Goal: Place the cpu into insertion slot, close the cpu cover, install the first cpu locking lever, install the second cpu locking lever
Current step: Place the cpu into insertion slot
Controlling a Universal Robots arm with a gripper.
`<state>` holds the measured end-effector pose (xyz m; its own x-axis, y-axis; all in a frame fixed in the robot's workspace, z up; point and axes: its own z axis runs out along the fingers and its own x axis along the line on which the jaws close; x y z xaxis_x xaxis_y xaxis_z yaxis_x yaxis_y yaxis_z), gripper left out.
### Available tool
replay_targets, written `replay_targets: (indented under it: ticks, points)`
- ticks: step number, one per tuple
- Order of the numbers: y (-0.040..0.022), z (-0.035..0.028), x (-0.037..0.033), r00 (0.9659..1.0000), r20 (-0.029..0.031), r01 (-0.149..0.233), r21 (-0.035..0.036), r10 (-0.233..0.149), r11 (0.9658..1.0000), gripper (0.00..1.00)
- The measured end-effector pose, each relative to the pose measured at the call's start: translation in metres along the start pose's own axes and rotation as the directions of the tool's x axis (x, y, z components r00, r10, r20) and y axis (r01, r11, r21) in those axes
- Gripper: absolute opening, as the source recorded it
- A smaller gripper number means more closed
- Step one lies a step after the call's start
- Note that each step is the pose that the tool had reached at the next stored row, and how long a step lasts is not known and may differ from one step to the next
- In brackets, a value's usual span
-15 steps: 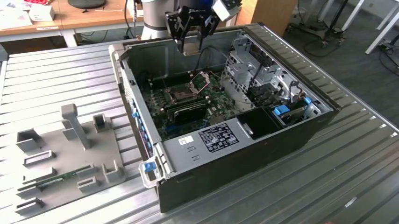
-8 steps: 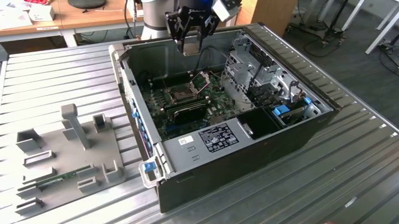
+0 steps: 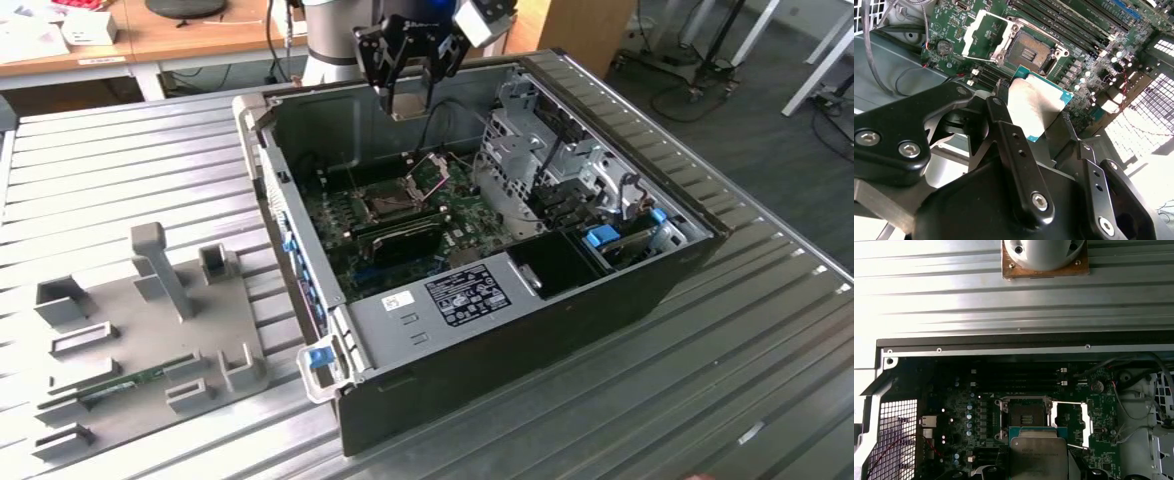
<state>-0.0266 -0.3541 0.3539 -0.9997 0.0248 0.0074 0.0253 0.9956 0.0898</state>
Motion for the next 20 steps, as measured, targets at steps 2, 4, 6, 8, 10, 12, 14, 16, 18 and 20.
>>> replay_targets:
  ticks: [2, 4, 6, 8, 10, 12, 14, 16, 18, 20]
  points:
    - [0.0000, 0.0004, 0.0000, 1.0000, 0.0000, 0.000, 0.0000, 0.000, 1.0000, 0.54]
    - [0.0000, 0.0005, 0.0000, 1.0000, 0.0000, 0.000, 0.0000, 0.000, 1.0000, 0.54]
    - [0.0000, 0.0008, 0.0000, 1.0000, 0.0001, 0.000, -0.0002, 0.000, 1.0000, 0.54]
    - [-0.0001, 0.0013, 0.0005, 1.0000, 0.0000, 0.000, 0.0000, 0.000, 1.0000, 0.54]
    - [-0.0002, 0.0015, 0.0012, 1.0000, -0.0001, 0.000, 0.0002, 0.000, 1.0000, 0.54]
    - [-0.0002, 0.0016, 0.0012, 1.0000, -0.0001, 0.000, 0.0002, 0.000, 1.0000, 0.54]
    - [-0.0002, 0.0017, 0.0014, 1.0000, 0.0000, 0.000, 0.0001, 0.000, 1.0000, 0.54]
    - [-0.0002, 0.0017, 0.0015, 1.0000, 0.0000, 0.000, 0.0001, 0.000, 1.0000, 0.54]
    - [-0.0002, 0.0026, 0.0015, 1.0000, 0.0001, 0.000, -0.0002, 0.000, 1.0000, 0.54]
    - [-0.0004, 0.0038, 0.0015, 1.0000, 0.0000, 0.000, 0.0000, 0.000, 1.0000, 0.54]
